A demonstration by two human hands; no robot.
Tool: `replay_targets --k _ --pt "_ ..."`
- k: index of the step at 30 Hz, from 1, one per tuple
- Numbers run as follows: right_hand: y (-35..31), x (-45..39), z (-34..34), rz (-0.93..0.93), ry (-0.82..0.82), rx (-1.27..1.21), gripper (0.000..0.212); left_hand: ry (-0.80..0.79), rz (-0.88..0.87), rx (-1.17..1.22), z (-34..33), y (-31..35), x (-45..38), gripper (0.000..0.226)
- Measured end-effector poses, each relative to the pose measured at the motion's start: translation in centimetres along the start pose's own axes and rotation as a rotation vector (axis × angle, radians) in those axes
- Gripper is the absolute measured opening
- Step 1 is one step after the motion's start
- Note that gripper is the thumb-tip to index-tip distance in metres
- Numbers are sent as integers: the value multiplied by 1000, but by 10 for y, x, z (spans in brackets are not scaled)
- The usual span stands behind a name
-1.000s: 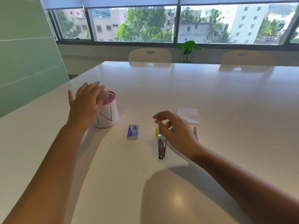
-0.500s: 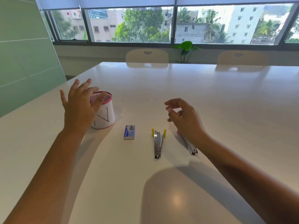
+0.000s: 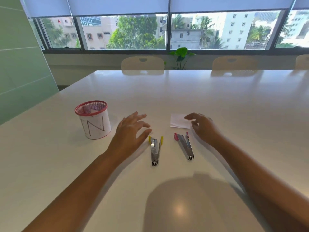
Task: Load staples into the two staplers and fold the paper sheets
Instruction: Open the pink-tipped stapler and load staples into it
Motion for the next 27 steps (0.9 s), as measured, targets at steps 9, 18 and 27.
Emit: replay_targets --k 9,18,27 --pt "-9 -3 7 -166 -116 103 41 -25 23 69 1 1 -1 46" --pt "-31 0 1 -378 -487 -155 31 17 11 120 0 6 1 36" --pt "-47 0 15 -268 -358 -197 17 98 -15 151 6 15 3 35"
Point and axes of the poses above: each hand's wrist, its own x-axis away from the middle knuckle, its own z-axis out of the back of the hand, y = z × x, the point moved 2 cm from there along -x, towards the middle knuckle, and after that the axes turned 8 degrees about z, right-handed, at the moved point
